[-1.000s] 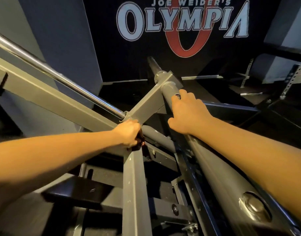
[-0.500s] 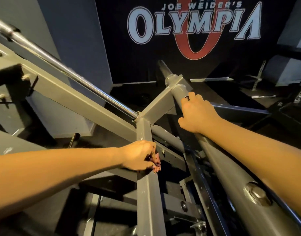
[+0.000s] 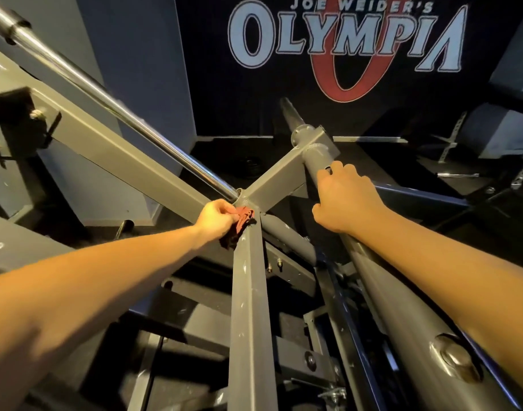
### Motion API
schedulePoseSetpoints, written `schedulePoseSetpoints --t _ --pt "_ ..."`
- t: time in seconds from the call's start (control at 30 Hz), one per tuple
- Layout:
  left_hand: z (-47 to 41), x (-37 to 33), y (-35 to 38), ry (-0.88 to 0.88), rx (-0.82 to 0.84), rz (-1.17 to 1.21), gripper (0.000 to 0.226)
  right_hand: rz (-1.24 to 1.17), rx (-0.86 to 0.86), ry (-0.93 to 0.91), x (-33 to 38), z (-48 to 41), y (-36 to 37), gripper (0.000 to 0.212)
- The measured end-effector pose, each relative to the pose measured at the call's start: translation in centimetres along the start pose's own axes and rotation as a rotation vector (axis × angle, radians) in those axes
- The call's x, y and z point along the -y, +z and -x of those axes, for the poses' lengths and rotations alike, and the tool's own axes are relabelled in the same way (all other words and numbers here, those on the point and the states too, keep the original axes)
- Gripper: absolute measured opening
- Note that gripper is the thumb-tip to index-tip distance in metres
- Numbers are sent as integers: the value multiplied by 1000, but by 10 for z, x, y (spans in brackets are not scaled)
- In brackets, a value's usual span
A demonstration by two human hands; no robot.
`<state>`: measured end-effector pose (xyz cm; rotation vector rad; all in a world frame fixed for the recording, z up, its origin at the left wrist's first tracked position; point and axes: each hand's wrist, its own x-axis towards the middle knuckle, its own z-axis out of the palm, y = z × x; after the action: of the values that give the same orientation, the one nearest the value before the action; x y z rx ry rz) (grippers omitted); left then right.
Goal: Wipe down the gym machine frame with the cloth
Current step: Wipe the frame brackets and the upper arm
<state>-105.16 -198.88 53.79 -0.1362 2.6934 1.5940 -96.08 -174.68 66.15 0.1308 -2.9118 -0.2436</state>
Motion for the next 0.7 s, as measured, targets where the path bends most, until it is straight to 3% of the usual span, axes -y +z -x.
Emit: schedulePoseSetpoints --t 0.13,0.23,0.33,0.47,0.6,0.7 --pt "-9 8 15 -19 -68 -33 25 10 -6 -8 -1 -2 1 51" --pt "-9 3 9 22 11 -153 49 -3 -2 -14 -1 -3 2 51" --pt "-12 -1 7 59 27 -343 36 -20 3 -16 -1 -2 1 52" --pt "-9 -7 -2 64 117 -371 20 -55 16 -6 0 -3 1 55" --pt "30 0 -18 102 334 -388 17 -137 41 13 -4 -4 1 54" --pt "59 8 -22 161 389 -456 16 -210 60 32 -5 -5 1 51"
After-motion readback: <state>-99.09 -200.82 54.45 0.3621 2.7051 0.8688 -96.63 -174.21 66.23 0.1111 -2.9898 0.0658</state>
